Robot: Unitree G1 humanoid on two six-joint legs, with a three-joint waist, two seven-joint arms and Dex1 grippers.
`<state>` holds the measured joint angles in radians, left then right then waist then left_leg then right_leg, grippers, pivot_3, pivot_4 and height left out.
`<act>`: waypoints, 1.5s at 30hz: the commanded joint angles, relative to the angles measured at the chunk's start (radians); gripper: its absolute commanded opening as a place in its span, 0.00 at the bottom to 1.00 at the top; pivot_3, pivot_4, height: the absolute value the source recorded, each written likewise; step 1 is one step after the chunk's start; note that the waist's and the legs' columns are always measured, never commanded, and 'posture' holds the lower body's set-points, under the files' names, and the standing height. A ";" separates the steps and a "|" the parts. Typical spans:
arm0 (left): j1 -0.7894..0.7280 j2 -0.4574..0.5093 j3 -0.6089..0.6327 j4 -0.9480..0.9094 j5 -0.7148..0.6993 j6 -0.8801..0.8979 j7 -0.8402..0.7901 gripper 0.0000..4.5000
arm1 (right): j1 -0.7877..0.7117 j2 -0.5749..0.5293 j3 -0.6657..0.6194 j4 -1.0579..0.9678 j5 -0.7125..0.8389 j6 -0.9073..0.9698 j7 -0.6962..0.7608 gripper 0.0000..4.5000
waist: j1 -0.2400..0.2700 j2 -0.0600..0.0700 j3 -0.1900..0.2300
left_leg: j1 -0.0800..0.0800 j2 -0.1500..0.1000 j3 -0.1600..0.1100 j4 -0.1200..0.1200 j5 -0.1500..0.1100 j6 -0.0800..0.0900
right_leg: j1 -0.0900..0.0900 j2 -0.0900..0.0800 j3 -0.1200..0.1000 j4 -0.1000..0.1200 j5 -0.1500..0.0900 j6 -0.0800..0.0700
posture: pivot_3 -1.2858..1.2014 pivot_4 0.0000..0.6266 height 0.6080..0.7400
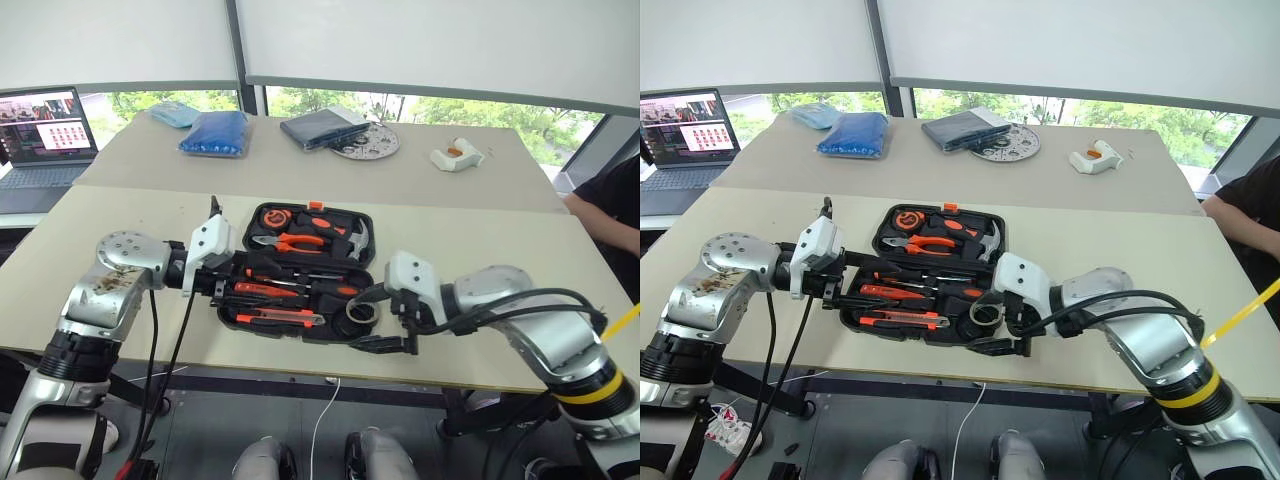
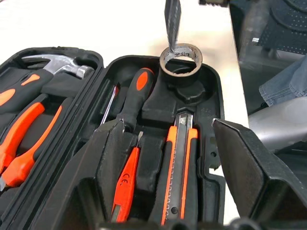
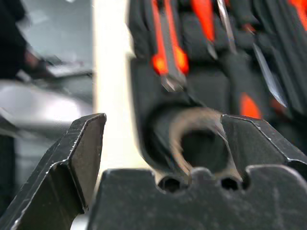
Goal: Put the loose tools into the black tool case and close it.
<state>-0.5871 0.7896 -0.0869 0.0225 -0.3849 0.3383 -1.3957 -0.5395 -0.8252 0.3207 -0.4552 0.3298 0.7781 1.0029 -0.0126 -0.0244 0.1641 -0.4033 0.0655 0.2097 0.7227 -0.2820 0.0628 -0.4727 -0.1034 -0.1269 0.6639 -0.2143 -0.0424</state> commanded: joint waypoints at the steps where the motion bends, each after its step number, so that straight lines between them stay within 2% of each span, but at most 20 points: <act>1: -0.038 -0.002 0.004 0.004 0.004 -0.022 -0.006 0.70 | 0.026 0.005 0.025 -0.027 -0.027 -0.050 0.004 0.68 | -0.001 0.000 0.000 | 0.000 0.000 0.000 0.000 0.000 0.000 | 0.000 0.000 0.000 0.000 0.000 0.000 | 0.52 0.24 0.84; 2: -0.040 -0.003 0.003 0.006 0.005 -0.023 -0.006 0.70 | 0.032 0.005 0.030 -0.028 -0.031 -0.056 0.007 0.62 | -0.001 0.000 0.000 | 0.000 0.000 0.000 0.000 0.000 0.000 | 0.000 0.000 0.000 0.000 0.000 0.000 | 0.52 0.24 0.84; 5: -0.044 -0.003 0.002 0.013 0.006 -0.025 -0.008 0.70 | 0.033 0.021 0.032 -0.024 -0.039 -0.057 -0.002 0.36 | -0.002 0.000 0.000 | 0.000 0.000 0.000 0.000 0.000 0.000 | 0.000 0.000 0.000 0.000 0.000 0.000 | 0.52 0.24 0.84; 6: -0.046 -0.003 0.002 0.015 0.007 -0.025 -0.009 0.70 | 0.033 0.023 0.031 -0.022 -0.041 -0.059 -0.002 0.31 | -0.002 0.000 0.000 | 0.000 0.000 0.000 0.000 0.000 0.000 | 0.000 0.000 0.000 0.000 0.000 0.000 | 0.52 0.24 0.84; 7: -0.046 -0.002 0.002 0.016 0.007 -0.026 -0.010 0.70 | 0.029 0.027 0.029 -0.020 -0.040 -0.061 0.001 0.21 | -0.001 0.000 0.000 | 0.000 0.000 0.000 0.000 0.000 0.000 | 0.000 0.001 0.000 0.000 0.000 0.000 | 0.52 0.24 0.84; 10: -0.044 -0.001 0.003 0.019 0.009 -0.029 -0.012 0.70 | 0.011 0.050 0.025 -0.018 -0.025 -0.055 0.008 0.00 | -0.002 0.000 0.000 | 0.000 0.000 0.000 0.000 0.000 0.000 | 0.000 0.001 0.000 0.000 0.000 0.000 | 0.52 0.24 0.84; 16: -0.026 -0.001 0.000 -0.004 0.004 -0.025 -0.013 0.70 | -0.049 0.111 0.078 -0.003 -0.029 -0.042 0.033 0.00 | -0.001 0.000 0.000 | 0.000 0.001 0.000 0.001 0.000 0.000 | 0.000 0.002 0.000 0.000 0.000 0.000 | 0.52 0.24 0.84; 23: -0.010 0.008 0.008 -0.019 0.002 -0.020 -0.012 0.70 | -0.044 0.072 0.136 0.043 -0.101 -0.068 0.058 0.00 | 0.000 0.000 0.000 | -0.001 0.000 0.000 0.001 0.000 0.000 | 0.000 0.001 0.000 0.000 0.000 0.000 | 0.52 0.24 0.84; 24: -0.008 0.009 0.009 -0.018 0.002 -0.021 -0.012 0.70 | -0.043 0.067 0.142 0.047 -0.111 -0.076 0.061 0.14 | 0.000 0.000 0.000 | -0.001 0.000 0.000 0.001 0.000 0.000 | 0.000 0.001 0.000 0.000 0.000 0.000 | 0.52 0.24 0.84; 26: -0.007 0.009 0.009 -0.018 0.002 -0.021 -0.011 0.70 | -0.042 0.064 0.144 0.049 -0.118 -0.079 0.065 0.21 | 0.000 0.000 0.000 | -0.001 0.000 0.000 0.001 0.000 0.000 | 0.000 0.001 0.000 0.000 0.000 0.000 | 0.52 0.24 0.84; 31: -0.007 0.006 0.009 -0.016 0.004 -0.023 -0.007 0.70 | -0.041 0.073 0.113 0.022 -0.085 -0.054 0.087 0.61 | -0.002 0.000 0.000 | -0.001 0.001 0.000 0.002 0.000 0.000 | 0.000 0.001 0.000 0.001 0.000 0.000 | 0.52 0.24 0.84; 34: -0.004 0.005 0.012 -0.013 0.007 -0.025 0.003 0.70 | -0.051 0.088 0.042 0.010 -0.013 0.006 0.088 0.83 | -0.001 0.000 0.000 | -0.001 0.001 0.000 0.002 0.000 0.000 | 0.000 0.002 0.000 0.001 0.000 0.000 | 0.52 0.24 0.84; 38: 0.008 0.022 0.064 0.016 0.005 0.003 0.064 0.70 | -0.052 0.084 -0.103 0.066 0.041 0.048 0.041 0.83 | 0.000 0.000 0.000 | -0.001 0.001 0.000 0.002 0.000 0.000 | 0.000 0.001 0.000 0.000 0.000 0.000 | 0.52 0.24 0.84; 41: 0.030 0.049 0.120 0.091 0.022 -0.008 0.120 0.70 | -0.025 0.067 -0.198 0.120 0.059 0.047 0.008 0.65 | -0.001 0.000 0.000 | -0.001 0.001 0.000 0.002 0.000 0.000 | 0.000 0.001 0.000 0.000 0.000 0.000 | 0.52 0.24 0.84; 44: 0.038 0.078 0.160 0.227 0.075 -0.075 0.179 0.53 | 0.021 0.046 -0.243 0.188 0.032 -0.005 -0.020 0.43 | -0.001 0.000 0.000 | 0.000 0.001 0.000 0.001 0.000 0.000 | 0.000 0.001 0.000 0.000 0.000 0.000 | 0.52 0.24 0.84; 45: 0.037 0.083 0.168 0.262 0.087 -0.092 0.191 0.43 | 0.031 0.043 -0.251 0.206 0.024 -0.020 -0.028 0.33 | -0.001 0.000 0.000 | 0.000 0.001 0.000 0.000 0.000 0.000 | 0.000 0.001 0.000 0.000 0.000 0.000 | 0.52 0.24 0.84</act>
<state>-0.5451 0.8537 0.0421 0.2394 -0.3198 0.2907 -1.2343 -0.5176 -0.7743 0.1038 -0.2656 0.3671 0.7974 0.9919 -0.0137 -0.0246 0.1641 -0.4034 0.0663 0.2098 0.7231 -0.2819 0.0628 -0.4730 -0.1021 -0.1270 0.6641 -0.2143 -0.0428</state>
